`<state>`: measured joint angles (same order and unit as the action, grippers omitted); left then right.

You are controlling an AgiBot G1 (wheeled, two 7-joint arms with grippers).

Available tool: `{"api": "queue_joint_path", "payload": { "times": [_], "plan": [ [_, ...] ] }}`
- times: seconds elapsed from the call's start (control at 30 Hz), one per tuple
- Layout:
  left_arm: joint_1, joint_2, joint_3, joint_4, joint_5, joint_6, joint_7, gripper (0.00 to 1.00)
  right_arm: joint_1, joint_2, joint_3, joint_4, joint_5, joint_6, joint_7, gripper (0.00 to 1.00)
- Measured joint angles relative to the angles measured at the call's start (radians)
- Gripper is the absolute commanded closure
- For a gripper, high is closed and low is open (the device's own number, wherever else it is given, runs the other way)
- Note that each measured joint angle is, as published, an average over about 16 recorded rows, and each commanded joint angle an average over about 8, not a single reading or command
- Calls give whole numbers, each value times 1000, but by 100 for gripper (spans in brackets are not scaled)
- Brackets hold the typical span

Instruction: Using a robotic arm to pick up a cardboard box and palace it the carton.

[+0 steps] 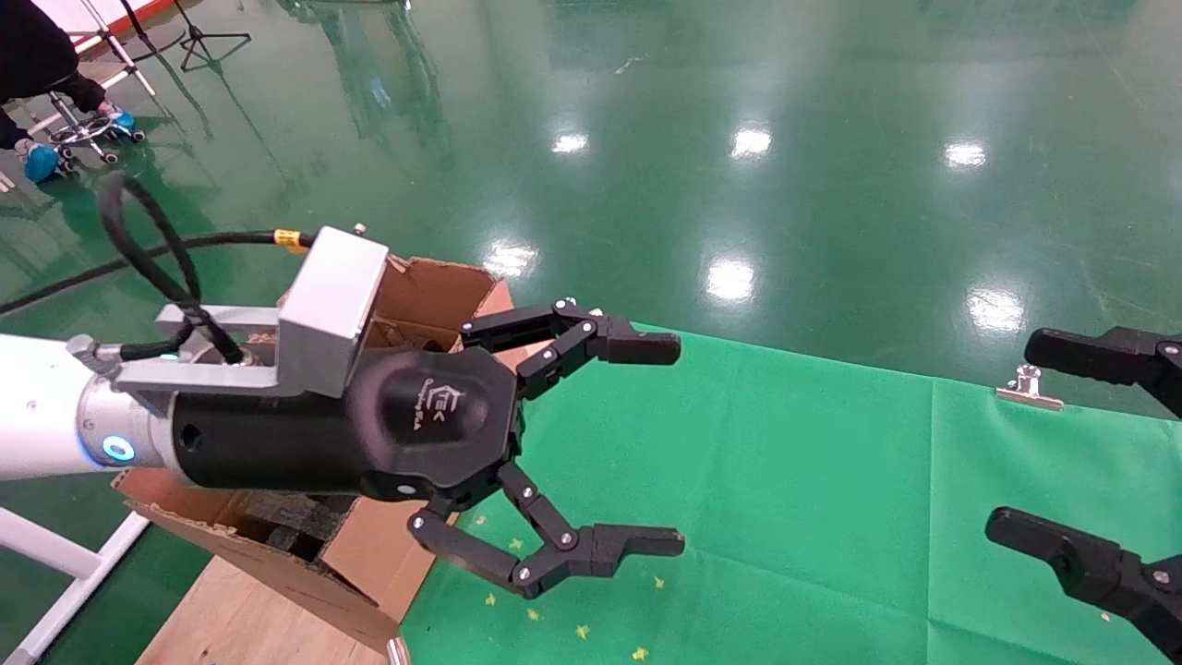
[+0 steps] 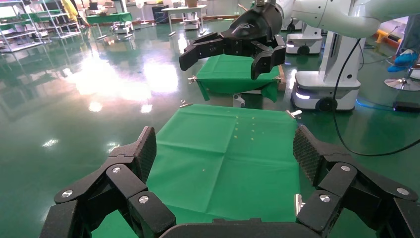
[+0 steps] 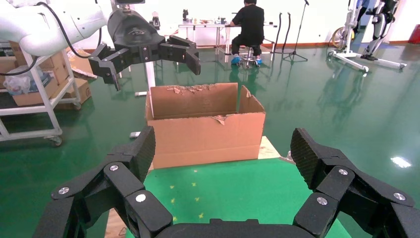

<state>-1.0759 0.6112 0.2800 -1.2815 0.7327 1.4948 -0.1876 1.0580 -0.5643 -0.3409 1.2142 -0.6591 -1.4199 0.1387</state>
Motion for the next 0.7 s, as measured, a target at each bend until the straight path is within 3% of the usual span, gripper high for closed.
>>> {"api": "queue_joint_path", "payload": {
  "times": [0.7],
  "plan": [
    [0, 0, 0, 0, 0, 0, 0, 0, 0, 0, 0, 0, 0, 0, 0, 0]
  ]
}}
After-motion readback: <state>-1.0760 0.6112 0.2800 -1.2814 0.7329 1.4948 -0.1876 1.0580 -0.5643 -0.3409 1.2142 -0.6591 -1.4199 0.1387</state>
